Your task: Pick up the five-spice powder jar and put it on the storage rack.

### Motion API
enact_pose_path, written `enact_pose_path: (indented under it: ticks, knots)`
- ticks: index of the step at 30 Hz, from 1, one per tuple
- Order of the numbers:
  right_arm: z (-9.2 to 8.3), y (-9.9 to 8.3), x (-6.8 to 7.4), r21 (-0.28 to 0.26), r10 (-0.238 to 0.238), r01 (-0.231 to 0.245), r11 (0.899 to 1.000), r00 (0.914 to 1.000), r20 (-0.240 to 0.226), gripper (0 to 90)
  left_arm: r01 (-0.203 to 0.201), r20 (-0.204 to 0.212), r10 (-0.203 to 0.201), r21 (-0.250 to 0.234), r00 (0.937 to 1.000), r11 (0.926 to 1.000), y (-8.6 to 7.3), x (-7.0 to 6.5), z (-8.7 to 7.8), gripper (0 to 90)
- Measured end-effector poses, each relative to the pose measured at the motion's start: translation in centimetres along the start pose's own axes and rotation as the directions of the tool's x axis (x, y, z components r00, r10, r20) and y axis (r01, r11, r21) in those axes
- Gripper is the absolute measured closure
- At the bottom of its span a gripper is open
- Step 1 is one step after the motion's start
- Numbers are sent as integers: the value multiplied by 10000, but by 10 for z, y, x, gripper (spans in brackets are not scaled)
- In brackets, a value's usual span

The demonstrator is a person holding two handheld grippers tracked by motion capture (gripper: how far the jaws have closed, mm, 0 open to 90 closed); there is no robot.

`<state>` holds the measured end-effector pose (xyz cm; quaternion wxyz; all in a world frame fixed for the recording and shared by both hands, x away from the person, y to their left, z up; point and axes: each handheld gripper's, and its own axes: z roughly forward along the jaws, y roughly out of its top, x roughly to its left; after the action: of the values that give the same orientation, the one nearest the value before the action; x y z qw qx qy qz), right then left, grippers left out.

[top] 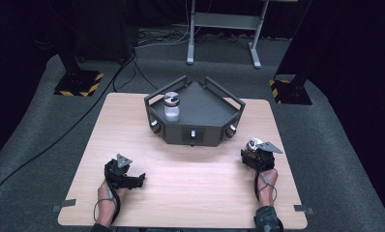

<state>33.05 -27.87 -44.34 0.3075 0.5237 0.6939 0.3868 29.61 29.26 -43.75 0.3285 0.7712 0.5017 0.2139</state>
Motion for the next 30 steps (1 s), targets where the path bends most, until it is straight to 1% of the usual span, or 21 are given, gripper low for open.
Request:
enact_pose_path:
  ticks: [10, 20, 30]
  knots:
    - [0, -1, 0, -26, -97, 96, 10000, 9999, -88, 299, 3, 0, -3, -1, 10000, 10000, 0, 0, 0, 5]
    - [-1, 1, 2, -23, -211, 210, 9998, 9997, -84, 299, 1, -3, -1, 9, 10000, 10000, 0, 0, 0, 5]
    - [-4, 2, 2, -48, -211, 211, 9998, 9997, -136, 299, 3, -1, -3, -1, 10000, 10000, 0, 0, 0, 5]
